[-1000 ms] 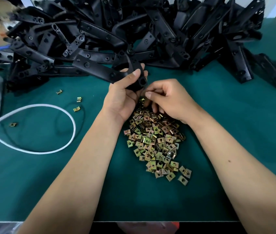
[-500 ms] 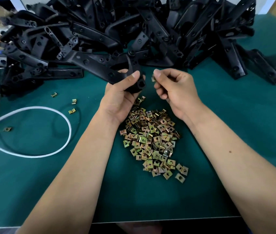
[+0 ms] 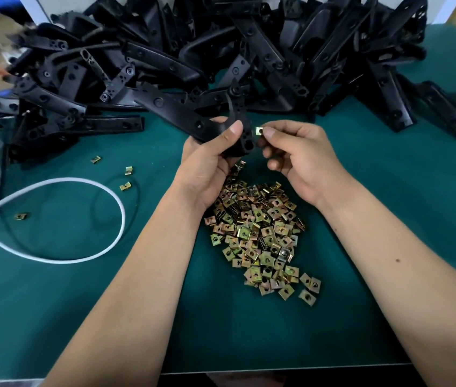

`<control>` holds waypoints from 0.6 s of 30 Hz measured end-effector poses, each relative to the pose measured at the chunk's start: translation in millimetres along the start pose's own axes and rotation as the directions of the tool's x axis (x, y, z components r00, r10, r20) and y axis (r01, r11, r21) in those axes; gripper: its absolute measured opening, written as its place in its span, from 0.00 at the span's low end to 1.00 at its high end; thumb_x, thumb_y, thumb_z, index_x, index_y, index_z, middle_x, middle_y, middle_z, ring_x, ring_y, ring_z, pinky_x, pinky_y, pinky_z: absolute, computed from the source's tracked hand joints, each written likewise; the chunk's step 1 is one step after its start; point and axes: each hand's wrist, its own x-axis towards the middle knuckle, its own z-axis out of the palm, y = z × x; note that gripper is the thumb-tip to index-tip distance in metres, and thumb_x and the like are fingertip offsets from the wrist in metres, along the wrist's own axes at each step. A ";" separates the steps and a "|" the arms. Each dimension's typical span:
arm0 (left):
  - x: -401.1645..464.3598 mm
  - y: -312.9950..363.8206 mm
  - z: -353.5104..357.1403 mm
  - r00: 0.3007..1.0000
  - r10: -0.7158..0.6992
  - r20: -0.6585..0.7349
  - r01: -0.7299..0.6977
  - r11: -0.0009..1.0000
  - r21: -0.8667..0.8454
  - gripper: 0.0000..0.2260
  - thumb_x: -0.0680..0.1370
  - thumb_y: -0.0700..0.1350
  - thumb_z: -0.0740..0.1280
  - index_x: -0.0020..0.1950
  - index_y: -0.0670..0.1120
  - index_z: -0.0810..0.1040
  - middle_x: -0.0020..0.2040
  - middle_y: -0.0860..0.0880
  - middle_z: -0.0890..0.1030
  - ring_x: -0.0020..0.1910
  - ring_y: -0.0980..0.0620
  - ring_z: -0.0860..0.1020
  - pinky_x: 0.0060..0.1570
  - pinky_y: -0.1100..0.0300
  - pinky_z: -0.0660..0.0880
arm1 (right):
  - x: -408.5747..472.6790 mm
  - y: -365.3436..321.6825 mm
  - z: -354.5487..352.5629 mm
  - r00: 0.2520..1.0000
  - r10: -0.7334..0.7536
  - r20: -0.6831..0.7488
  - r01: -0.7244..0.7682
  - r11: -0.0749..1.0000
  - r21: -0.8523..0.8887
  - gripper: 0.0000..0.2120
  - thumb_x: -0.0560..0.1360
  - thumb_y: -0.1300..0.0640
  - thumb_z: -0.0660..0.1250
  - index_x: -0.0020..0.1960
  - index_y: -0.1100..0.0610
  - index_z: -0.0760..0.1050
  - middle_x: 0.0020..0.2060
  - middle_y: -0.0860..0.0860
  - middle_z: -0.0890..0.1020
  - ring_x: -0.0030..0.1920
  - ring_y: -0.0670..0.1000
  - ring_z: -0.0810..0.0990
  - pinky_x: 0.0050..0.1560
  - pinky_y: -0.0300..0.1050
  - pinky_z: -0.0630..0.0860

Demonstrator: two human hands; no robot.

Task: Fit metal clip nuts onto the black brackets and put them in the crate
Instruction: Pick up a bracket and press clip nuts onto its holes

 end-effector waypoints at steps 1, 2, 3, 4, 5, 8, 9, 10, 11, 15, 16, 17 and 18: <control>0.2 -0.6 -0.6 1.000 0.000 -0.004 0.000 1.000 0.008 0.09 0.76 0.37 0.71 0.55 0.43 0.77 0.52 0.44 0.84 0.53 0.45 0.83 0.56 0.52 0.81 | 0.5 0.1 1.0 1.000 0.009 0.007 -0.009 1.000 -0.003 0.05 0.80 0.66 0.69 0.48 0.60 0.83 0.35 0.53 0.82 0.33 0.47 0.77 0.28 0.38 0.72; 0.7 -0.8 -0.8 1.000 0.000 -0.006 0.000 1.000 0.016 0.10 0.76 0.38 0.72 0.56 0.43 0.77 0.52 0.43 0.83 0.54 0.45 0.82 0.57 0.51 0.80 | 1.0 -0.2 1.8 1.000 0.014 0.014 -0.014 1.000 -0.012 0.05 0.80 0.65 0.68 0.47 0.60 0.83 0.35 0.52 0.81 0.33 0.47 0.76 0.28 0.37 0.72; 1.0 -1.5 -1.3 1.000 -0.001 -0.009 0.001 1.000 0.021 0.10 0.76 0.38 0.72 0.56 0.43 0.76 0.53 0.42 0.83 0.54 0.44 0.82 0.57 0.51 0.80 | 1.5 0.4 2.8 1.000 0.020 0.021 -0.019 1.000 -0.022 0.05 0.80 0.65 0.68 0.47 0.60 0.82 0.34 0.52 0.81 0.33 0.46 0.76 0.28 0.37 0.72; 1.5 -1.6 -1.4 1.000 -0.002 -0.009 0.002 1.000 0.022 0.09 0.76 0.38 0.72 0.55 0.43 0.77 0.53 0.42 0.83 0.54 0.44 0.82 0.57 0.51 0.80 | 1.6 -0.1 3.6 0.999 0.024 0.023 -0.024 0.999 -0.034 0.05 0.80 0.64 0.68 0.47 0.60 0.82 0.34 0.51 0.80 0.32 0.46 0.76 0.28 0.37 0.71; 2.0 -1.9 -1.5 1.000 -0.004 -0.009 0.005 1.000 0.019 0.09 0.76 0.37 0.71 0.54 0.44 0.77 0.52 0.43 0.83 0.53 0.44 0.82 0.57 0.51 0.80 | 1.5 -0.2 4.1 0.999 0.030 0.025 -0.029 0.999 -0.044 0.06 0.81 0.64 0.68 0.47 0.60 0.82 0.33 0.51 0.80 0.32 0.46 0.75 0.28 0.37 0.71; 4.3 -3.2 -2.3 1.000 -0.017 -0.007 0.017 1.000 0.020 0.08 0.76 0.37 0.72 0.53 0.44 0.77 0.51 0.44 0.84 0.52 0.47 0.83 0.56 0.53 0.81 | 2.0 -1.0 3.3 0.998 0.044 0.035 -0.042 0.998 -0.047 0.07 0.81 0.63 0.67 0.46 0.60 0.81 0.33 0.52 0.78 0.31 0.46 0.73 0.27 0.37 0.68; 5.2 -3.6 -2.9 1.000 -0.019 -0.002 0.019 0.999 0.027 0.08 0.77 0.37 0.71 0.53 0.44 0.77 0.51 0.44 0.84 0.52 0.47 0.84 0.56 0.53 0.81 | 2.0 -1.5 2.7 0.998 0.046 0.040 -0.044 0.998 -0.044 0.07 0.81 0.64 0.67 0.46 0.60 0.81 0.34 0.52 0.78 0.32 0.46 0.73 0.27 0.37 0.67; 5.9 -4.0 -3.4 1.000 -0.020 0.002 0.020 0.999 0.035 0.08 0.77 0.37 0.71 0.54 0.44 0.77 0.51 0.44 0.85 0.52 0.47 0.84 0.56 0.53 0.81 | 1.9 -1.9 2.2 0.998 0.047 0.046 -0.045 0.998 -0.043 0.07 0.82 0.64 0.67 0.45 0.61 0.81 0.34 0.53 0.78 0.32 0.46 0.73 0.27 0.37 0.67; 6.6 -4.6 -3.4 1.000 -0.021 0.000 0.021 0.999 0.042 0.08 0.78 0.37 0.71 0.55 0.43 0.77 0.52 0.44 0.84 0.52 0.47 0.84 0.57 0.51 0.80 | 1.7 -2.3 1.5 0.998 0.048 0.051 -0.046 0.998 -0.043 0.07 0.82 0.64 0.66 0.46 0.61 0.80 0.34 0.53 0.77 0.32 0.46 0.73 0.27 0.36 0.67; 7.7 -5.3 -2.8 0.999 -0.024 -0.024 0.025 0.999 0.048 0.12 0.78 0.37 0.71 0.60 0.42 0.75 0.51 0.44 0.84 0.52 0.47 0.83 0.60 0.49 0.79 | 1.3 -1.9 2.2 0.997 0.051 0.054 -0.049 0.998 -0.044 0.07 0.82 0.65 0.66 0.46 0.62 0.80 0.33 0.53 0.77 0.31 0.47 0.72 0.27 0.36 0.66; 7.5 -5.3 -2.6 0.999 -0.023 -0.026 0.024 0.998 0.049 0.12 0.78 0.37 0.71 0.60 0.42 0.75 0.51 0.44 0.84 0.51 0.47 0.83 0.59 0.50 0.79 | 1.2 -1.5 3.0 0.998 0.047 0.048 -0.045 0.998 -0.046 0.07 0.81 0.65 0.66 0.46 0.62 0.80 0.33 0.53 0.77 0.31 0.47 0.72 0.26 0.36 0.66; 7.2 -5.0 -2.2 0.999 -0.022 -0.030 0.023 0.998 0.051 0.12 0.78 0.37 0.71 0.61 0.41 0.75 0.51 0.44 0.84 0.51 0.47 0.83 0.58 0.50 0.80 | 1.1 -1.2 3.5 0.998 0.041 0.038 -0.039 0.998 -0.052 0.07 0.81 0.65 0.67 0.45 0.62 0.80 0.33 0.53 0.77 0.31 0.46 0.72 0.26 0.36 0.65; 6.8 -4.7 -2.1 0.999 -0.019 -0.037 0.021 0.998 0.054 0.13 0.78 0.36 0.71 0.62 0.41 0.74 0.52 0.43 0.83 0.51 0.47 0.83 0.57 0.50 0.80 | 1.0 -0.9 4.2 0.999 0.034 0.028 -0.032 0.998 -0.060 0.07 0.81 0.65 0.67 0.45 0.62 0.80 0.33 0.53 0.77 0.31 0.46 0.72 0.26 0.36 0.65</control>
